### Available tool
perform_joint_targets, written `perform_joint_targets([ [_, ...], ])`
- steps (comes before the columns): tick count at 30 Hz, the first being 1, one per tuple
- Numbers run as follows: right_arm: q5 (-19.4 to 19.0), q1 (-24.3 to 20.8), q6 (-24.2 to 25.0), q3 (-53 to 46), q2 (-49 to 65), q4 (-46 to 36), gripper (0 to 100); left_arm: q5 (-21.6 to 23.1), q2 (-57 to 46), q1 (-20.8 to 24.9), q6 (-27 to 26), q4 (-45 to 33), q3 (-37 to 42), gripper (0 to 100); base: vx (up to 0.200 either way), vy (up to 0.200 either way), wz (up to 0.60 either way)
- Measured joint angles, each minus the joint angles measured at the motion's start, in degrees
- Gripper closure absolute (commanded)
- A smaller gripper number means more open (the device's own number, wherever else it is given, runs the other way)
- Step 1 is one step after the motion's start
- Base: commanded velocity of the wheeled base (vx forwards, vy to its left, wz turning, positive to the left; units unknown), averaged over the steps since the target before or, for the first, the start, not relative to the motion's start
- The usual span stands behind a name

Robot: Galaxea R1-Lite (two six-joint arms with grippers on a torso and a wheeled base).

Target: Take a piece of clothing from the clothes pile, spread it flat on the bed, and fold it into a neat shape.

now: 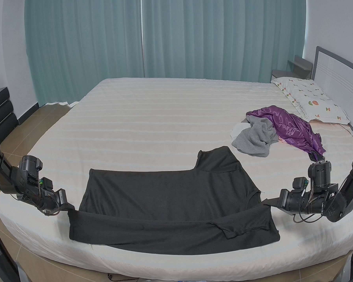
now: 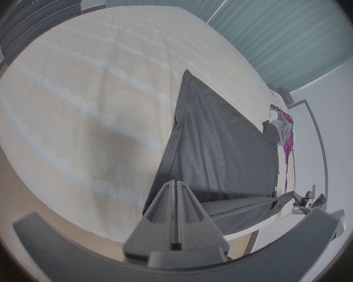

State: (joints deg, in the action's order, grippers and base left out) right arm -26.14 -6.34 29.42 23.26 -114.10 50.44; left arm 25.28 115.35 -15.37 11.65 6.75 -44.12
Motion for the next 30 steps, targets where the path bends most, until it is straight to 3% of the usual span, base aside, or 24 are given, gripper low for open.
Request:
perform_joint_targets([
  [12,0.04,-0.11,1.04,5.51,-7.64,0.09,100,-0.16,5.85,1.71,2.52,0.00,-4.89,100,0.000,0.000,0.00],
  [13,0.04,-0.13,1.07,5.68,-8.08,0.11,0,-0.16,6.21,1.84,2.95,0.00,-5.16,0,0.000,0.000,0.00],
  [21,0.00,-0.29,2.99,5.55,-9.33,1.10,0,0.00,7.64,2.56,5.96,-0.02,-6.60,0,0.000,0.000,0.00],
  [27,0.22,-1.89,8.84,0.72,-4.22,1.85,0,1.78,6.53,1.68,6.27,-0.06,-5.33,0,0.000,0.000,0.00],
  [30,1.21,-3.79,13.20,-2.40,-0.76,2.13,0,4.74,3.80,0.63,6.27,0.09,-2.02,0,0.000,0.000,0.00],
])
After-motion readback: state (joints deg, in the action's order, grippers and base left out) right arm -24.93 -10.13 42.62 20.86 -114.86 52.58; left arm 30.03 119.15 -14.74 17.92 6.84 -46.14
